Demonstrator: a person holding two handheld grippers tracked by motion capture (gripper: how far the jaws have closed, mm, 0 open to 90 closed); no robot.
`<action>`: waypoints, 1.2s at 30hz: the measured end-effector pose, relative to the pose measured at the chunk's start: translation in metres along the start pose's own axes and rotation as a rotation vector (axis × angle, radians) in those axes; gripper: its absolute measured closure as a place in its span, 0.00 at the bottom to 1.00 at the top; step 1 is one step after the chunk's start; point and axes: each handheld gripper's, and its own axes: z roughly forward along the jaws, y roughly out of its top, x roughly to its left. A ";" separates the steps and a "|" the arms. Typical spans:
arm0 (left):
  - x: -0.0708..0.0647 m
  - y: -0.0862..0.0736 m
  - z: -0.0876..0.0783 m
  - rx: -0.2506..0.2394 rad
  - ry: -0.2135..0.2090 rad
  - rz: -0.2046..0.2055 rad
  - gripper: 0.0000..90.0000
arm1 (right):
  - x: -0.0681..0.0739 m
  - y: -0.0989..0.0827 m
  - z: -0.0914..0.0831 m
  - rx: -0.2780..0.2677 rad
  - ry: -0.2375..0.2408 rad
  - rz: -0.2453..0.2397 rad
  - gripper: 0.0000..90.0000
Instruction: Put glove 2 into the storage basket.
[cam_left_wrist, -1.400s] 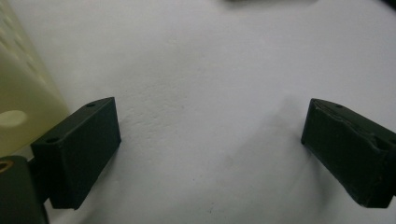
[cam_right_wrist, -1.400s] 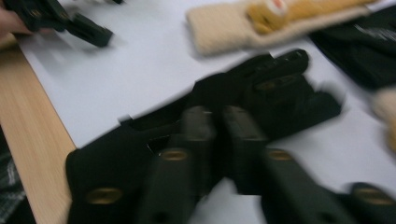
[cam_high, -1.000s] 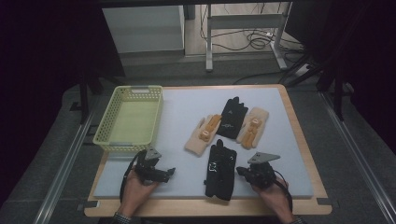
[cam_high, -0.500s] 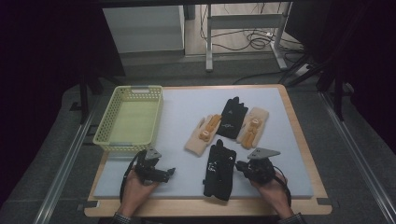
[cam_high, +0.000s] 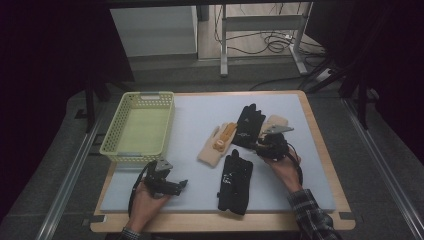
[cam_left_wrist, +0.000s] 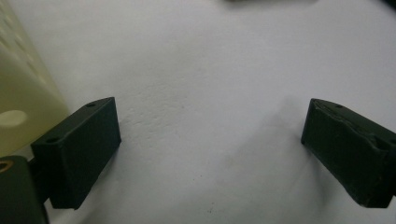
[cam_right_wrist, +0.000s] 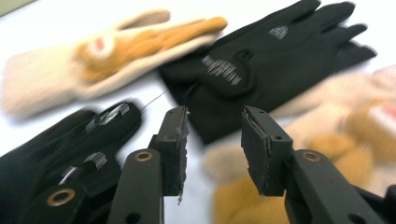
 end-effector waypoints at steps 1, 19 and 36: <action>0.000 0.000 0.000 0.000 0.000 0.000 0.05 | 0.000 0.000 0.000 0.000 0.000 0.000 0.64; 0.000 0.000 0.000 0.001 -0.001 0.001 0.05 | -0.035 0.045 0.080 0.086 -0.120 -0.006 0.48; 0.000 0.000 0.000 0.001 -0.001 0.000 0.05 | -0.036 0.055 0.063 0.087 -0.102 0.080 0.93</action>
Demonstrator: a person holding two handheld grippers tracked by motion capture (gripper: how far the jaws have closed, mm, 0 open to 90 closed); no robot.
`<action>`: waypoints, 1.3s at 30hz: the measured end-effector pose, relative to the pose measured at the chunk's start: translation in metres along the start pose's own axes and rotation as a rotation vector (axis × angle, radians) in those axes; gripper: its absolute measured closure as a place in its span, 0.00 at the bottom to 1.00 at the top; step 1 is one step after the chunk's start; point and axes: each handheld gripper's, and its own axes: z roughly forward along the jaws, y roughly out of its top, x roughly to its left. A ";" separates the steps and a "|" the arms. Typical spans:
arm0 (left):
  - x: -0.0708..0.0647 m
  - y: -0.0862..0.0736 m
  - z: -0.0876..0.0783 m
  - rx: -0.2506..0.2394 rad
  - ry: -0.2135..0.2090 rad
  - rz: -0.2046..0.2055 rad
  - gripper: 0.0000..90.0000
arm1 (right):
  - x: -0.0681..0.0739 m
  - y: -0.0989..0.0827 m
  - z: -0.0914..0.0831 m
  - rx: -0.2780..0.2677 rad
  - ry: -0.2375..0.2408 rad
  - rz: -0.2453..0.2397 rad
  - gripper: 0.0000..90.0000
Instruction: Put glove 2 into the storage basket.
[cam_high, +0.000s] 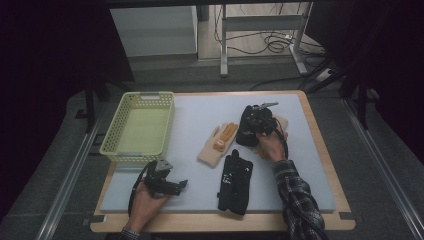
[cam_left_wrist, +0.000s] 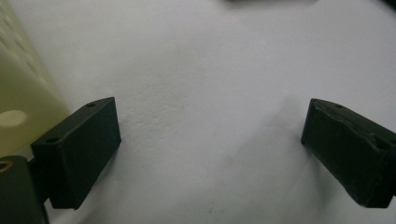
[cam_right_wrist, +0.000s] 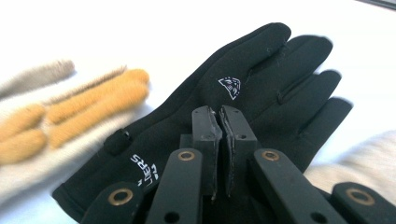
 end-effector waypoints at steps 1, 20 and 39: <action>0.000 0.000 0.000 0.000 0.000 0.000 0.05 | 0.000 0.000 0.000 0.000 0.000 0.000 0.93; 0.000 0.000 0.000 0.001 0.001 0.000 0.05 | 0.055 -0.027 -0.102 -0.117 0.128 -0.003 0.93; 0.000 0.000 0.000 0.001 0.000 -0.002 0.05 | 0.131 -0.091 -0.135 -0.122 0.141 0.011 0.93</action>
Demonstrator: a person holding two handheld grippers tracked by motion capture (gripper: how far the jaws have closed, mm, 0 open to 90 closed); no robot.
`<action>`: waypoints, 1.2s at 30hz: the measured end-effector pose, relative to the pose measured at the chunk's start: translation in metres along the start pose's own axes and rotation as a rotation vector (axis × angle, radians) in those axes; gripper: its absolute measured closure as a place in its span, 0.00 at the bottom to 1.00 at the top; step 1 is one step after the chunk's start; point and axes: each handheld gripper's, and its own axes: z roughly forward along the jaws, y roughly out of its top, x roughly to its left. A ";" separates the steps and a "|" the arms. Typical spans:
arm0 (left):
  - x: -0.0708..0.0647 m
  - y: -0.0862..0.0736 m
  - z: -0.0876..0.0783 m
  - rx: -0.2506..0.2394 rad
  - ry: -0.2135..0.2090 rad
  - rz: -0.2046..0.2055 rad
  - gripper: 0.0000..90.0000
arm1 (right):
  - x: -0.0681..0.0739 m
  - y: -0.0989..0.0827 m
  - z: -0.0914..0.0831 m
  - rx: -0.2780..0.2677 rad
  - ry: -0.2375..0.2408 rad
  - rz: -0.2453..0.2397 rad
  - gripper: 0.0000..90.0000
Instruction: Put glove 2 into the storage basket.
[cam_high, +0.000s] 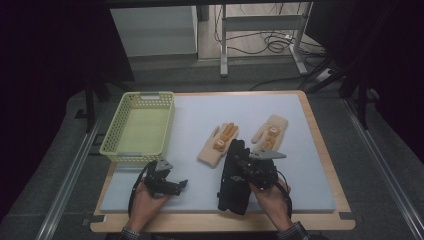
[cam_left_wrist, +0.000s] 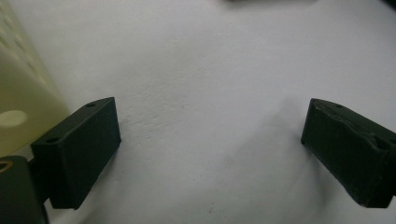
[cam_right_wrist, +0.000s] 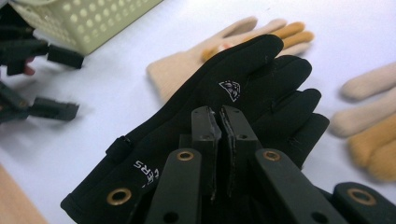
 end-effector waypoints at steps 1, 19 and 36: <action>0.000 0.000 0.000 -0.001 0.000 -0.001 0.05 | 0.003 -0.002 -0.001 0.001 0.001 -0.005 0.93; 0.000 0.000 0.000 -0.001 0.001 0.000 0.05 | 0.020 -0.031 0.011 0.031 0.017 -0.012 0.72; 0.000 0.000 0.000 -0.001 0.001 0.000 0.05 | -0.023 -0.029 -0.014 0.028 0.050 -0.081 0.60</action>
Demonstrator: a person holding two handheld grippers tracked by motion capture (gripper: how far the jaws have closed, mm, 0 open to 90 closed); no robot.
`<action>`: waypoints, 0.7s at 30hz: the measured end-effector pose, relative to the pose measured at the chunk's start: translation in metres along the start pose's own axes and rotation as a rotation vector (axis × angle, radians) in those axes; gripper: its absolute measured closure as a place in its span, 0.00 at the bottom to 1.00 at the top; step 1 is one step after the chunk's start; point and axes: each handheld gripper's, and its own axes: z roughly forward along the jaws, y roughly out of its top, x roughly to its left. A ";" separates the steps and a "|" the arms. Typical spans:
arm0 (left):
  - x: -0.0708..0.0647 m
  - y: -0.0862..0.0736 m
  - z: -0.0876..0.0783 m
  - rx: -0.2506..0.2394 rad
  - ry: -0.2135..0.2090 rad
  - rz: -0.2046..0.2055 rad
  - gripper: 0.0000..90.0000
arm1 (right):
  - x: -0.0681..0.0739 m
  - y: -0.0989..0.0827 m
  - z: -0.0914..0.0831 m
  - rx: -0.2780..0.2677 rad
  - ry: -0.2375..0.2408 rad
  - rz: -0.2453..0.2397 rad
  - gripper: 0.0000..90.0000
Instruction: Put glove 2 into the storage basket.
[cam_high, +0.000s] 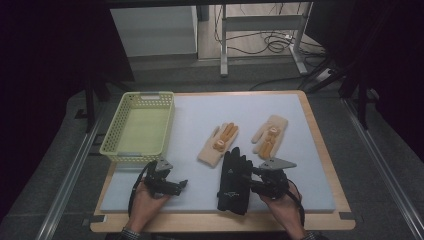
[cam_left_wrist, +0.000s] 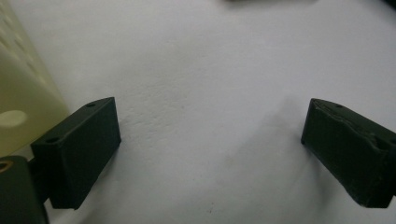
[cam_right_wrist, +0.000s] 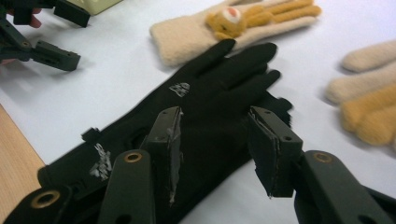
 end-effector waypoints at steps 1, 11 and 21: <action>0.000 0.000 0.000 0.000 0.000 0.000 0.05 | -0.003 -0.002 -0.002 -0.002 -0.001 0.002 0.60; 0.000 0.000 0.000 0.000 0.000 0.000 0.05 | -0.014 -0.032 -0.001 0.051 0.037 -0.012 0.92; 0.000 0.000 0.000 0.000 0.001 0.000 0.05 | 0.000 -0.051 0.008 0.073 0.107 -0.052 0.98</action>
